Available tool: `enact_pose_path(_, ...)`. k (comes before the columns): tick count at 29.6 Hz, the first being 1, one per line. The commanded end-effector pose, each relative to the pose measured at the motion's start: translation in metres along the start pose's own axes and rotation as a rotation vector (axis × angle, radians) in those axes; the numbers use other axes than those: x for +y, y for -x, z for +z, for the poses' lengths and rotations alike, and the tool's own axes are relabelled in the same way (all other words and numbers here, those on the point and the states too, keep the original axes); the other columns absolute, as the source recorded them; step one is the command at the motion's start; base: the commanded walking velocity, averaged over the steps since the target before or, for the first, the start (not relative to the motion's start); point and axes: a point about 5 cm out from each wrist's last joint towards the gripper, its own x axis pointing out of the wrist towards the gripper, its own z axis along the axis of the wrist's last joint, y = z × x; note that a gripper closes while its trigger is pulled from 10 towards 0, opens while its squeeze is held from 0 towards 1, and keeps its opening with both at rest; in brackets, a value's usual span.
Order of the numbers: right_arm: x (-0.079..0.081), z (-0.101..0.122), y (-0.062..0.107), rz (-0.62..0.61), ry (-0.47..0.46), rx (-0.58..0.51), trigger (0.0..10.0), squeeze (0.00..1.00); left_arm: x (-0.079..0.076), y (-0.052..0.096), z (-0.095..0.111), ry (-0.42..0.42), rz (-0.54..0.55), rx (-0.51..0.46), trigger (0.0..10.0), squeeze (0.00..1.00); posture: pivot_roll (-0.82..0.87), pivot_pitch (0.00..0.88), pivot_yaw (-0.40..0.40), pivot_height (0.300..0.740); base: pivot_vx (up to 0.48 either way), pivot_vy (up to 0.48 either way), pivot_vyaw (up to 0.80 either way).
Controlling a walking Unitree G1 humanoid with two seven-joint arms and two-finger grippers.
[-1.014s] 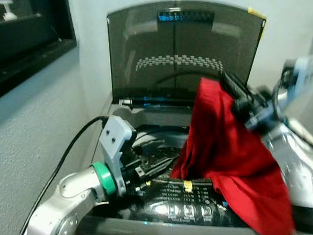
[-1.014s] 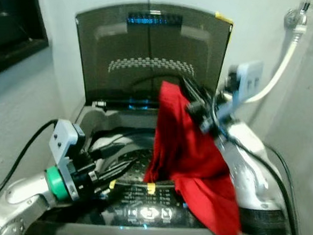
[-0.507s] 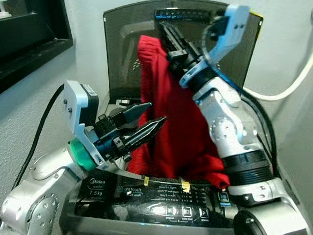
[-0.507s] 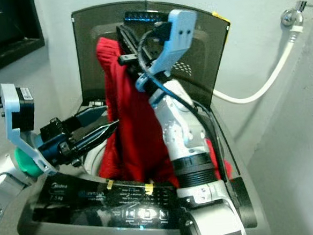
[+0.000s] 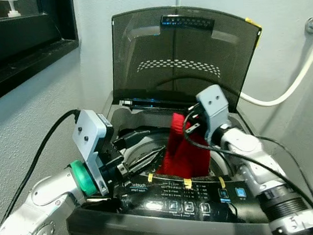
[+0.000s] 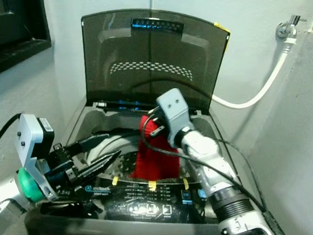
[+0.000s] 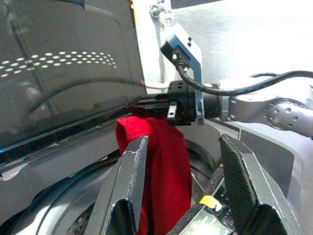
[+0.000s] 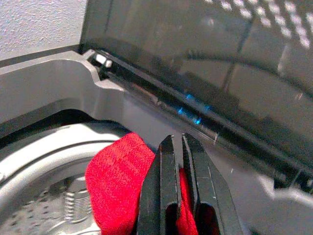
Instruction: Clothes washing
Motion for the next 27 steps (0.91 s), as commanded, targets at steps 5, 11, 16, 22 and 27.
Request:
enact_pose_path(5,0.008,-0.031,0.025,0.106,-0.195,0.113,10.0,0.0,0.013,0.002,-0.012,0.005,0.093,0.075,10.0,0.0,0.13,0.113,-0.049,0.74,0.0,0.0,0.0)
enact_pose_path(11,0.002,-0.029,0.041,0.072,-0.395,0.042,10.0,0.0,0.022,0.004,-0.016,0.002,0.16,0.103,10.0,0.0,0.12,0.124,-0.033,0.74,0.0,0.0,0.0)
enact_pose_path(16,-0.023,0.004,0.058,-0.101,-0.587,-0.306,10.0,0.0,0.023,0.001,-0.016,0.007,0.167,0.102,10.0,0.0,0.12,0.119,-0.016,0.74,0.0,0.0,0.0)
enact_pose_path(22,-0.013,0.0,0.066,-0.055,-0.313,-0.265,10.0,0.0,0.026,-0.002,-0.016,-0.002,0.186,0.098,10.0,0.0,0.12,0.11,-0.012,0.74,0.0,0.0,0.0)
enact_pose_path(27,-0.021,0.012,0.073,-0.101,-0.528,-0.405,10.0,0.0,0.027,-0.004,-0.017,-0.006,0.2,0.093,10.0,0.0,0.11,0.103,-0.014,0.74,0.0,0.0,0.0)
